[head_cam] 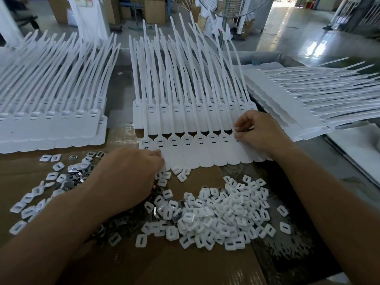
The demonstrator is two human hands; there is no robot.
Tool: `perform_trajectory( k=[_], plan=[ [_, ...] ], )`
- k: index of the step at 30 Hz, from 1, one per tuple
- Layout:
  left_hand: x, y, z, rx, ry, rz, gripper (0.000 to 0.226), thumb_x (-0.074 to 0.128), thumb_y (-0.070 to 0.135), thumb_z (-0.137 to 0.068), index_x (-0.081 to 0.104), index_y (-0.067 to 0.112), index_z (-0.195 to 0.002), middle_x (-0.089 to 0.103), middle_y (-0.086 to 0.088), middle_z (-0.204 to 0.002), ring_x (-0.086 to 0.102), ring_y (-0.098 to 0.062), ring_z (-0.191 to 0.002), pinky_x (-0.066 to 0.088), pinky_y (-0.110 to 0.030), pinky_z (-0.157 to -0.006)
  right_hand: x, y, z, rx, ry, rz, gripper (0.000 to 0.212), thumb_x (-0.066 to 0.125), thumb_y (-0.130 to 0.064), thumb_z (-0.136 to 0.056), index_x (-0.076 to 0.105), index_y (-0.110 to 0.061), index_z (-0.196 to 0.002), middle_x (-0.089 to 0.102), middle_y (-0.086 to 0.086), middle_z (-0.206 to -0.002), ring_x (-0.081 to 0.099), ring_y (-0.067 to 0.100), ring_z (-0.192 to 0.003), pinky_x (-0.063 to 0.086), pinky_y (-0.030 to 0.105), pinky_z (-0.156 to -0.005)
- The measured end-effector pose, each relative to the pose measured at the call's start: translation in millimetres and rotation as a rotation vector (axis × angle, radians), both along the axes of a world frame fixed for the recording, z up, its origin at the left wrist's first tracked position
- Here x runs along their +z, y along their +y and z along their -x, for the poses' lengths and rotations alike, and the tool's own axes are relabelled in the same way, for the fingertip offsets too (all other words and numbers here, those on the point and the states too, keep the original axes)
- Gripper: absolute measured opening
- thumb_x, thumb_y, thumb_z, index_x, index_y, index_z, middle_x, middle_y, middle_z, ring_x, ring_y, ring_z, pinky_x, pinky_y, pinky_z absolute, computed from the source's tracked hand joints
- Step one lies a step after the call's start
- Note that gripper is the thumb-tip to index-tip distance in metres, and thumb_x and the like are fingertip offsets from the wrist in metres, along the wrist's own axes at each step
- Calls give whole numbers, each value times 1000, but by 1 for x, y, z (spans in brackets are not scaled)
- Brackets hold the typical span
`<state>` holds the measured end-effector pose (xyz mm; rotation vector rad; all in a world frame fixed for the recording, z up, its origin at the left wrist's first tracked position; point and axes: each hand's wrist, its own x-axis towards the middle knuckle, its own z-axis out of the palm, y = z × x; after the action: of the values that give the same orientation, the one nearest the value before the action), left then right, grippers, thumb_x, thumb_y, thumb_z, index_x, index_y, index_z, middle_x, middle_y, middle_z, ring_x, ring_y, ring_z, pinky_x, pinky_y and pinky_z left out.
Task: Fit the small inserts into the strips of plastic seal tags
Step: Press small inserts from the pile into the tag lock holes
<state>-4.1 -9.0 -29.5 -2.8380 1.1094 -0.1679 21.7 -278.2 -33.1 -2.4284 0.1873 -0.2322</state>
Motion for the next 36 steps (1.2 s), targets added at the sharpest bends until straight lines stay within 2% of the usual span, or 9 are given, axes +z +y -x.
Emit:
perform_trajectory(
  k=[4,7,11,17,21,23,27,31,36],
  plan=[
    [1,-1,0,-5,0,12,40,32,20,-91,45,30,-128,39,20,-139,54,-4,-110,46,-18,-88,5,-2,-9,-23,77,-61,29,76,-7,-71,54,-26,-72,60,-7,-74,57,6,-69,39,18,-58],
    [2,-1,0,2,2,21,42,32,19,-91,44,29,-130,41,19,-138,55,-4,-109,46,-19,-88,7,-2,-15,-44,120,-67,27,77,-6,-69,56,-24,-71,61,-4,-77,59,12,-72,44,23,-63],
    [2,-1,-1,4,-3,22,44,31,19,-91,41,29,-132,43,18,-137,55,-4,-109,47,-20,-88,6,-2,-8,-27,72,-40,25,74,-10,-74,55,-26,-70,58,-8,-72,55,5,-67,38,17,-57],
    [-1,-1,-2,24,-6,31,45,31,18,-90,40,28,-133,46,17,-135,55,-5,-109,48,-22,-88,18,-4,27,60,19,32,16,68,-22,-81,58,-32,-75,58,-18,-77,52,-4,-69,36,15,-61],
    [-3,0,-3,38,2,51,45,32,16,-89,43,28,-131,51,16,-131,56,-4,-107,48,-22,-88,30,-11,60,194,143,29,17,71,-15,-77,65,-31,-72,66,-14,-67,58,-7,-64,39,5,-59],
    [-3,1,-4,39,4,46,45,33,16,-88,45,28,-129,53,15,-128,57,-5,-105,49,-24,-87,34,-15,74,256,238,17,17,72,-12,-75,68,-28,-72,68,-15,-70,60,-6,-64,40,1,-62],
    [-4,3,-5,35,4,34,43,33,15,-85,51,29,-121,57,15,-122,59,-6,-101,50,-24,-84,30,-20,90,305,310,24,23,77,-10,-70,69,-31,-68,69,-11,-73,61,1,-62,44,8,-62],
    [-4,2,-5,38,2,29,47,33,15,-86,47,27,-129,56,14,-125,60,-8,-102,50,-26,-84,22,-19,91,296,254,59,29,78,-15,-68,68,-41,-60,69,-11,-76,60,3,-64,47,14,-64],
    [-3,2,-4,34,8,47,45,33,15,-87,49,25,-128,58,13,-123,61,-8,-101,51,-25,-83,16,-21,91,272,217,63,25,77,-14,-71,66,-36,-71,70,-3,-80,62,4,-73,47,16,-70]
  ],
)
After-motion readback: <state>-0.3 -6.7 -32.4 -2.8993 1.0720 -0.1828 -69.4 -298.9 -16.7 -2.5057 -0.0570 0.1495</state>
